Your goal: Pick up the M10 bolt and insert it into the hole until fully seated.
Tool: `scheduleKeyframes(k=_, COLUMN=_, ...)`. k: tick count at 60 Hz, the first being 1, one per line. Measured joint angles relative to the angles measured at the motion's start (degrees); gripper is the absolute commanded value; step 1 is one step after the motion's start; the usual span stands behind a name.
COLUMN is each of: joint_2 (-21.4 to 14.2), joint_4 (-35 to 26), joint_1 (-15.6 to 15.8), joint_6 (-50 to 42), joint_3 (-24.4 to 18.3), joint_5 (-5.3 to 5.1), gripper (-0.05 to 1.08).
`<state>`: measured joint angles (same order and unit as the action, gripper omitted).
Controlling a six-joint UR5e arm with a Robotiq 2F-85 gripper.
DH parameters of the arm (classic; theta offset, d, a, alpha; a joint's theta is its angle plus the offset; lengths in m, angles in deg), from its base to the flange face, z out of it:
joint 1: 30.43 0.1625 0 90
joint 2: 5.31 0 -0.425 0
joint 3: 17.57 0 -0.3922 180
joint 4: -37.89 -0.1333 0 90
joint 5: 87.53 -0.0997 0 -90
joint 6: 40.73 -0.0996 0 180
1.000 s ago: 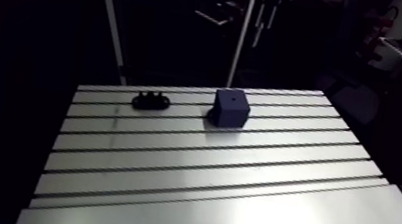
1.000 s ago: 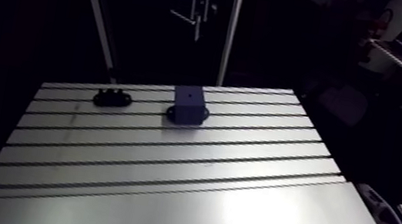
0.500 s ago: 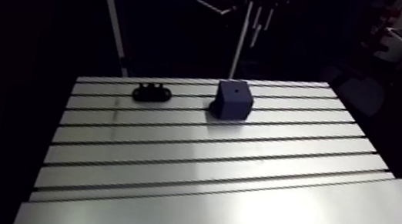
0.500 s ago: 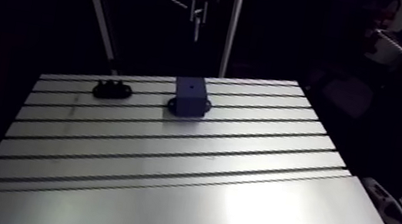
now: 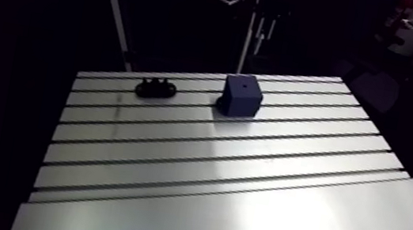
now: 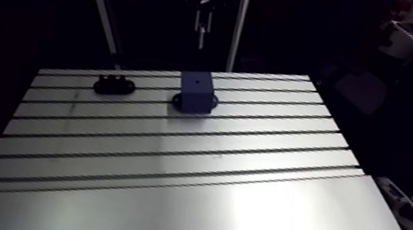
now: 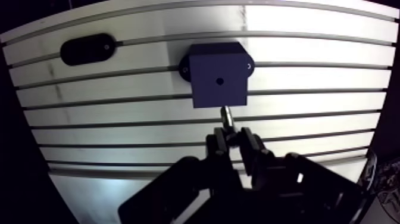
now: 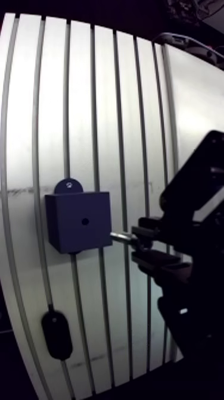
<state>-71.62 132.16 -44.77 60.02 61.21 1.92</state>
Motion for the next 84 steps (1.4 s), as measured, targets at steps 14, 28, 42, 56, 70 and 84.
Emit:
scheduleKeyframes(k=14, joint_2=0.2, joint_4=0.8, joint_1=0.0, joint_6=0.1, joint_3=0.8, joint_5=-0.06, gripper=1.08)
scheduleKeyframes(k=28, joint_2=0.7, joint_4=0.9, joint_1=0.1, joint_6=0.0, joint_3=1.1, joint_5=0.0, gripper=1.08)
scheduleKeyframes(k=42, joint_2=1.2, joint_4=1.3, joint_1=0.1, joint_6=0.0, joint_3=1.5, joint_5=0.07, gripper=1.08)
scheduleKeyframes(k=56, joint_2=1.5, joint_4=2.3, joint_1=0.1, joint_6=-0.1, joint_3=2.1, joint_5=0.07, gripper=1.08)
scheduleKeyframes(k=70, joint_2=2.0, joint_4=2.8, joint_1=0.0, joint_6=-0.1, joint_3=2.7, joint_5=0.2, gripper=1.08)
scheduleKeyframes(k=84, joint_2=2.3, joint_4=3.0, joint_1=0.0, joint_6=-0.1, joint_3=3.0, joint_5=0.41, gripper=1.08)
